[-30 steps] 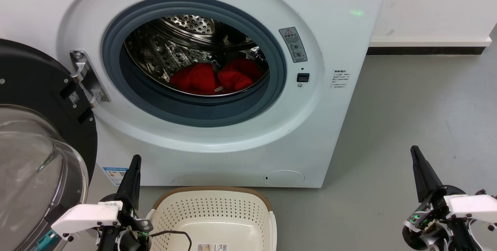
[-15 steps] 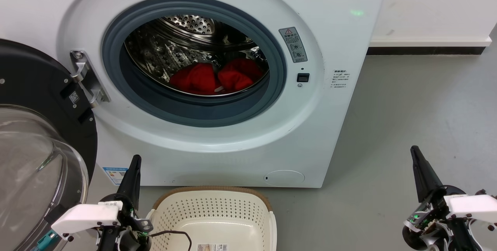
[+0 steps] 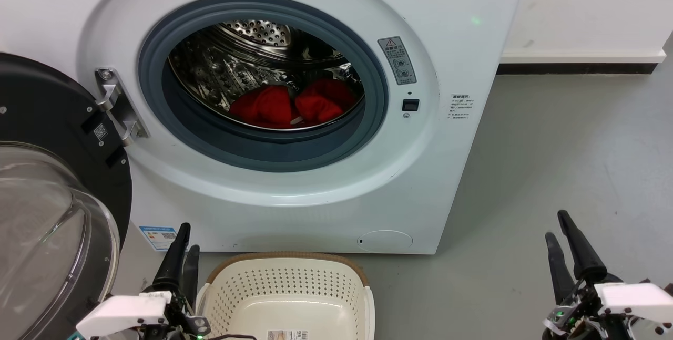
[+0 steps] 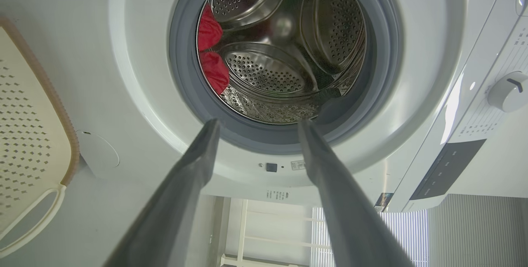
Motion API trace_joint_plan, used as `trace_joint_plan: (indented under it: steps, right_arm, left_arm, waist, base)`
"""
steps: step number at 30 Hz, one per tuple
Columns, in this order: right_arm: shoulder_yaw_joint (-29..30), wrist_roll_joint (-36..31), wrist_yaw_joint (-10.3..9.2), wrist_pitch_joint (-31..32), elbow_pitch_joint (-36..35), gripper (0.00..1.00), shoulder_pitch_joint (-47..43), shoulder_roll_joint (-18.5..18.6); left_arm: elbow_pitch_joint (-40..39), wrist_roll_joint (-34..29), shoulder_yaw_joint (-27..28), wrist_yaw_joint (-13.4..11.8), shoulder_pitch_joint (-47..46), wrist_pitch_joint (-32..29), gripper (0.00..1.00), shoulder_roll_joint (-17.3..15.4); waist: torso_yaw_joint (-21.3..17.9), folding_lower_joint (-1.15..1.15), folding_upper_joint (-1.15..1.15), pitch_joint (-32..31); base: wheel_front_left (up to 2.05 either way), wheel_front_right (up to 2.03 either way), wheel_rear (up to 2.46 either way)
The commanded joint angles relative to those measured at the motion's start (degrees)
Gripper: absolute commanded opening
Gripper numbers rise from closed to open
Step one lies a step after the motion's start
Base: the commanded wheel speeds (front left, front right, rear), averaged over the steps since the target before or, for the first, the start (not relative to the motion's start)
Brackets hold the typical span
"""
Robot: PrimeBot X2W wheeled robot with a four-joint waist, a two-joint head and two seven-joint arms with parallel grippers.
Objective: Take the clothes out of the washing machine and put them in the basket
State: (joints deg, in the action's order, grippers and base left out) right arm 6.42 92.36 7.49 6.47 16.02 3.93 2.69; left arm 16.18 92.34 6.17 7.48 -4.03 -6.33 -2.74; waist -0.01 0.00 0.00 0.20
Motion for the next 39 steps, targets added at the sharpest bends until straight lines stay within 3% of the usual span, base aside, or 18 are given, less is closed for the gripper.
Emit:
trace_joint_plan:
  steps: [1,13,22,35,39]
  right_arm:
    - [-0.31,-0.23,0.0,-0.77,-1.03,1.0,0.64,0.15]
    - [-0.23,-3.64,0.0,-4.14,-1.28,1.0,-0.25,0.17]
    - [1.75,-15.11,0.0,-6.39,-1.68,1.0,-0.03,0.19]
    - [3.14,-34.12,0.0,-9.07,-7.47,1.0,0.02,0.21]
    - [2.45,-40.8,0.0,-9.86,-10.12,1.0,-0.16,0.22]
  left_arm:
    - [-1.15,-0.46,-0.03,0.0,-0.64,0.78,1.0,-0.07]
    - [-2.34,-4.16,0.89,0.0,0.33,4.13,1.0,-0.09]
    - [-3.25,-11.15,3.51,0.0,0.63,6.35,1.0,-0.1]
    - [-5.31,-20.63,5.75,-0.68,0.46,9.0,1.0,-0.12]
    - [-8.77,-26.21,5.94,-2.41,0.65,9.82,1.0,-0.12]
  waist:
    - [-0.01,0.0,0.0,0.01]
    - [-0.07,0.0,0.0,0.06]
    - [-0.17,0.0,0.0,0.04]
    - [-0.27,0.0,0.0,0.09]
    - [-0.32,0.0,0.0,0.2]
  base:
    - [0.0,0.0,0.0]
    - [0.0,0.0,0.0]
    - [0.0,0.0,0.0]
    - [0.0,0.0,0.0]
    - [0.0,0.0,0.0]
